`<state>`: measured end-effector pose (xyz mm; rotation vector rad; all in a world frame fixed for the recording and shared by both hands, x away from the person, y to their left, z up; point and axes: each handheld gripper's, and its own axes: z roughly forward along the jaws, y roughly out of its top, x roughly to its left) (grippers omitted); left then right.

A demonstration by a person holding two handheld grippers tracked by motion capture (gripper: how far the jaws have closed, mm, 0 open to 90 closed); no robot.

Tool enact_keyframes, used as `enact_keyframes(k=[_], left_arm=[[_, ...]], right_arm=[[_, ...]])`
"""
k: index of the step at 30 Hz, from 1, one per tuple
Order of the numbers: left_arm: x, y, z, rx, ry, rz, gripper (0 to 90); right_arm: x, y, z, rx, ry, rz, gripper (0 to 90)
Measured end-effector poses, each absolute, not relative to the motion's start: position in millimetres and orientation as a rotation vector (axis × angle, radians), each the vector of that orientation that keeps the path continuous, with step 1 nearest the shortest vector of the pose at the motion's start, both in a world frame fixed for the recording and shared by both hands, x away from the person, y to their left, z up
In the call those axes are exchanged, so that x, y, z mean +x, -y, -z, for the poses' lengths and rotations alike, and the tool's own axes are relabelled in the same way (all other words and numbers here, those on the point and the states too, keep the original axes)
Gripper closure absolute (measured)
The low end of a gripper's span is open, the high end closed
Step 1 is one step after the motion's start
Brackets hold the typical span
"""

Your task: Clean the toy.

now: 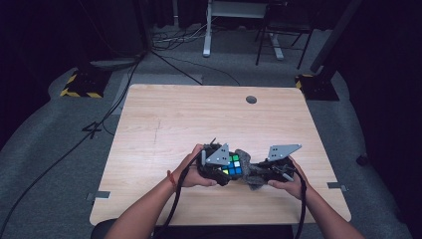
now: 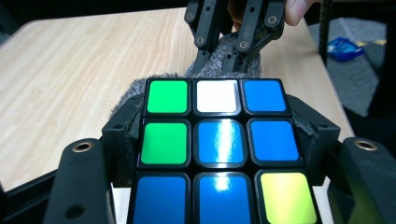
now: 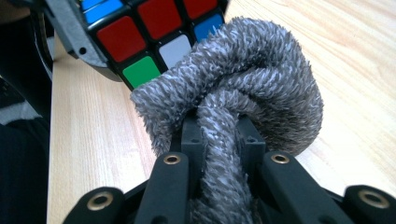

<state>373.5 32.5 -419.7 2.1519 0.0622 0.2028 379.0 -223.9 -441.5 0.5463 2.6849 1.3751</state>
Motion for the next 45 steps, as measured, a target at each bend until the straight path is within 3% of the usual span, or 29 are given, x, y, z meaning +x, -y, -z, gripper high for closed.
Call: enact_keyframes(k=[7,16,28,31,45], left_arm=[[371.6,-31.8,418.1,2.158,-0.047,-0.205,33.7],[378.6,-31.1,427.6,2.173,-0.084,-0.172,33.7],[377.5,-37.5,418.6,2.127,-0.084,-0.177,33.7],[380.9,-40.0,420.2,2.149,-0.105,-0.228,33.7],[375.1,-26.1,432.0,2.185,-0.059,-0.145,33.7]], right_arm=[[379.5,222.1,445.4,0.544,-2.697,-1.334,78.3],[364.2,229.2,416.5,0.473,-2.540,-1.533,78.2],[373.3,220.3,441.0,0.532,-2.672,-1.339,78.2],[369.7,218.0,438.8,0.489,-2.683,-1.352,78.2],[367.4,226.1,422.8,0.528,-2.538,-1.462,77.6]])
